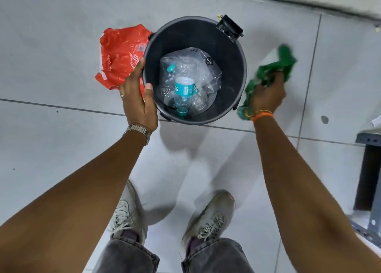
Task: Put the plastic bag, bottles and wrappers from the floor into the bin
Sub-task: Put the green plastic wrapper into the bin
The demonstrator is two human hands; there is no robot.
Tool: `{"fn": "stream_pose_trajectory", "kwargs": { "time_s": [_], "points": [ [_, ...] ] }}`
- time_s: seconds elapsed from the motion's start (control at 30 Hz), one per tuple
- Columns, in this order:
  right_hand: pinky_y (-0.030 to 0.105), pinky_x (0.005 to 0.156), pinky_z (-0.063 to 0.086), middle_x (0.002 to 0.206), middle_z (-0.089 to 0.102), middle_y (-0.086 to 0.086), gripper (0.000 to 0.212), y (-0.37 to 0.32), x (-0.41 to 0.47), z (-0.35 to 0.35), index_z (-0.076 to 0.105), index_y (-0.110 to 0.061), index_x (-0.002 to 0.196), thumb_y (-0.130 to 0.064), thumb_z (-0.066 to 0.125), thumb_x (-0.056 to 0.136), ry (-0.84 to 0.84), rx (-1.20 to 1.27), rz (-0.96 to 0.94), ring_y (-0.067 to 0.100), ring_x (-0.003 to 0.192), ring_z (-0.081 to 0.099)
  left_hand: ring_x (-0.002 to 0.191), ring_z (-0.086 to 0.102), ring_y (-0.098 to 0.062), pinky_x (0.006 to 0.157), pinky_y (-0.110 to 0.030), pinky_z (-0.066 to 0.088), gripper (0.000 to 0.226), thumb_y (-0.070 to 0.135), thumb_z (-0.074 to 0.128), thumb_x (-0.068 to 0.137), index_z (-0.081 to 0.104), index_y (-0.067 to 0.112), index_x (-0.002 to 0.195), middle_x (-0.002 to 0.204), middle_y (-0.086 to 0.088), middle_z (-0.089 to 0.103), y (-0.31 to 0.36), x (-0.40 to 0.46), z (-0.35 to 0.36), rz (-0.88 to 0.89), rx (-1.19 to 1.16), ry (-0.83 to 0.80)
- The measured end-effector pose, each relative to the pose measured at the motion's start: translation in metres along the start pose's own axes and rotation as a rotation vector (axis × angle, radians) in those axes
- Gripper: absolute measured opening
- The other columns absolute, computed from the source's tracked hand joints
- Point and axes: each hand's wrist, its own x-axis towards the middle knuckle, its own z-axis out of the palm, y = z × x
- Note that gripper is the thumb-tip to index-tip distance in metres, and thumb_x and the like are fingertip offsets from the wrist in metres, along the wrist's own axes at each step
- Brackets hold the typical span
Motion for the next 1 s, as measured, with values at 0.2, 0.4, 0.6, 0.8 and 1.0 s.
{"fn": "stream_pose_trajectory", "kwargs": {
  "time_s": [0.2,0.4,0.6,0.8,1.0],
  "points": [
    [0.034,0.103,0.048,0.126,0.055,0.015,0.041,-0.103,-0.082,-0.083,0.055,-0.001,0.128,-0.012,0.069,0.091,0.344,0.446,-0.538,0.026,0.119,0.056,0.138,0.042,-0.027,0.114,-0.020,0.028,0.049,0.031,0.037,0.102,0.041,0.026,0.150,0.149,-0.002,0.050,0.008,-0.001,-0.011,-0.074,0.095,-0.134],
    [0.048,0.094,0.048,0.147,0.046,0.014,0.043,-0.117,-0.125,0.015,0.050,-0.030,0.137,-0.045,0.052,0.096,-0.492,-0.385,-0.678,0.044,0.119,0.053,0.122,0.050,-0.027,0.103,-0.024,0.028,0.050,0.026,0.040,0.100,0.042,0.027,0.150,0.137,-0.002,0.057,0.020,0.001,-0.023,-0.041,0.193,-0.198],
    [0.056,0.105,0.036,0.138,0.048,0.016,0.043,-0.143,-0.099,0.025,0.059,-0.037,0.126,-0.062,0.039,0.097,-0.625,-0.691,-0.545,0.049,0.120,0.049,0.122,0.049,-0.019,0.098,0.006,0.013,0.041,0.027,0.047,0.100,0.054,0.030,0.140,0.132,0.000,0.057,0.016,-0.024,-0.075,-0.235,0.134,-0.165],
    [0.045,0.082,0.046,0.110,0.062,0.012,0.034,-0.209,-0.161,-0.011,0.065,-0.016,0.099,-0.047,0.050,0.096,0.040,-0.294,-0.778,0.038,0.097,0.057,0.115,0.058,-0.038,0.101,-0.039,0.044,0.026,0.023,0.056,0.096,0.071,0.025,0.116,0.118,-0.010,0.068,-0.071,-0.086,-0.161,-0.686,0.290,-0.163],
    [0.043,0.099,0.047,0.132,0.054,0.019,0.078,-0.254,-0.230,0.140,0.046,0.000,0.137,-0.034,0.080,0.075,-0.577,-0.312,-0.851,0.038,0.120,0.054,0.117,0.062,-0.039,0.107,-0.045,0.045,0.020,0.024,0.063,0.093,0.074,0.020,0.110,0.111,-0.010,0.076,-0.126,-0.083,-0.193,-0.993,0.243,-0.288]
  ]
}}
